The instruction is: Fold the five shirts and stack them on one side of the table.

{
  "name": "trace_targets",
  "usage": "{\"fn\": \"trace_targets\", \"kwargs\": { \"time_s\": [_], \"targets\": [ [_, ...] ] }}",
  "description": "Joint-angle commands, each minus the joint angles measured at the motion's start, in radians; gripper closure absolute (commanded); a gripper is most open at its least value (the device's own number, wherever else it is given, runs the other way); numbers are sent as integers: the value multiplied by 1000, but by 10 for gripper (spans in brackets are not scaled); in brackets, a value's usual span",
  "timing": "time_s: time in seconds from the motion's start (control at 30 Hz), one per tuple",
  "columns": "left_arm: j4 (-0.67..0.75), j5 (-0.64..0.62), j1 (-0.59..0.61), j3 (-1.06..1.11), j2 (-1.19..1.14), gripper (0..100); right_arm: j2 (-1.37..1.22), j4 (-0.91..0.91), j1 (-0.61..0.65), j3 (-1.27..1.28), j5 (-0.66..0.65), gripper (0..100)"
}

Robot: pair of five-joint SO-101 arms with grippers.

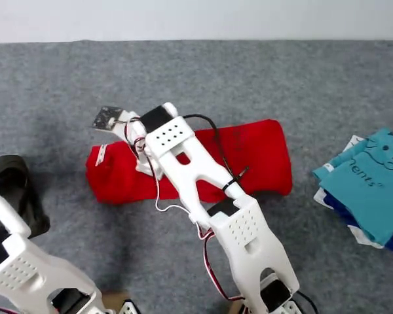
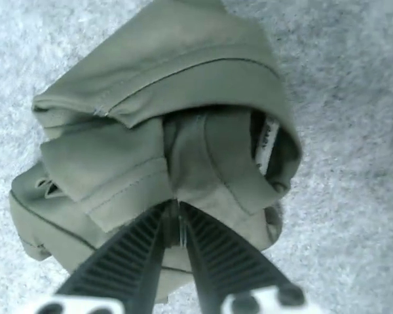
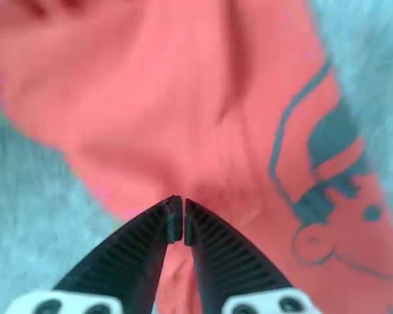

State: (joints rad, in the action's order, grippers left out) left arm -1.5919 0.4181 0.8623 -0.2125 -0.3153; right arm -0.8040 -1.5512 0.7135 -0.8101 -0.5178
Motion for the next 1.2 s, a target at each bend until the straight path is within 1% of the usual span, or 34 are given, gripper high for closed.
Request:
{"fn": "trace_targets", "kwargs": {
  "time_s": [0.0, 0.1, 0.2, 0.3, 0.5, 0.6, 0.73, 0.93, 1.07, 1.17],
  "targets": [
    [-5, 3, -20, -31, 15, 994, 79, 76, 48, -6, 6, 987],
    [-5, 3, -14, -31, 15, 994, 81, 76, 77, -6, 6, 987],
    [-5, 5, 5, -31, 15, 994, 73, 85, 79, -6, 8, 987],
    [-5, 5, 6, -31, 15, 994, 33, 139, 88, -5, 8, 987],
    [-5, 2, 3, -31, 15, 994, -84, 150, 180, -6, 3, 988],
    [-5, 5, 8, -31, 14, 994, -94, 148, 186, -9, 2, 988],
    [-5, 6, 9, -31, 14, 994, -47, 99, 140, -84, 5, 988],
    [-5, 6, 5, -31, 14, 994, -1, -59, 19, -183, 5, 988],
    [-3, 6, 2, -31, 14, 994, -2, -197, -44, -189, 6, 988],
    [5, 6, 2, -31, 14, 994, -4, -243, -61, -164, 8, 988]
  ]
}}
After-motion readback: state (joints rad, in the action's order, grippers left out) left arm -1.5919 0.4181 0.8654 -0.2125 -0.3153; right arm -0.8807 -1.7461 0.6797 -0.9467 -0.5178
